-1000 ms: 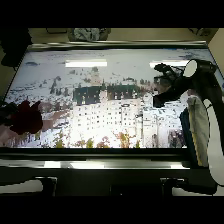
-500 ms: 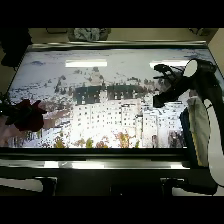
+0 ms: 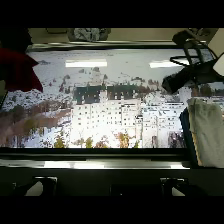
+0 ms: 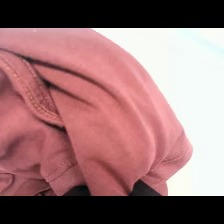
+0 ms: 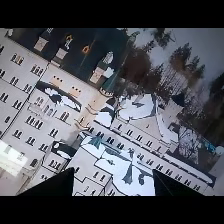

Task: Fold the shirts.

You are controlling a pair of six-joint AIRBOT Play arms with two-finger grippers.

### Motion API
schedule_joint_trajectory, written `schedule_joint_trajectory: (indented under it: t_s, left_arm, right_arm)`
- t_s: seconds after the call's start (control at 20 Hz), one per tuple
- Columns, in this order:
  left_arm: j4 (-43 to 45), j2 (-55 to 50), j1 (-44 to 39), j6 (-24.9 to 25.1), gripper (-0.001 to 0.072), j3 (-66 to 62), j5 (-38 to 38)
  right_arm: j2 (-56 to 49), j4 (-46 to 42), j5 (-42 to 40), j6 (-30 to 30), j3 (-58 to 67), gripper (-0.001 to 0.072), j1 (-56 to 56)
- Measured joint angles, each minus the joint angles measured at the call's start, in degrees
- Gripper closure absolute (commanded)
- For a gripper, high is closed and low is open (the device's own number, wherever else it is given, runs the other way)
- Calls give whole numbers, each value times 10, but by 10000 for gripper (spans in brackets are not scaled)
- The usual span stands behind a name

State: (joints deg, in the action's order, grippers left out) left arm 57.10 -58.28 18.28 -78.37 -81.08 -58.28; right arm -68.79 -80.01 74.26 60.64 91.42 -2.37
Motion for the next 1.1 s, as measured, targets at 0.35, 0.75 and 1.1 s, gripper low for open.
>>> schedule_joint_trajectory:
  t_s: [0.35, 0.75, 1.1]
  left_arm:
    - [-29, 104, -266, -12, 673, 83, 12]
    - [-33, -93, -498, 11, 9, 232, 25]
    - [42, -157, -447, 20, -11, 92, -118]
  right_arm:
    - [121, -48, 75, 1, 0, 143, 0]
    - [119, -73, 194, 9, -14, 143, 0]
    - [31, -65, 201, 7, -19, 56, 0]
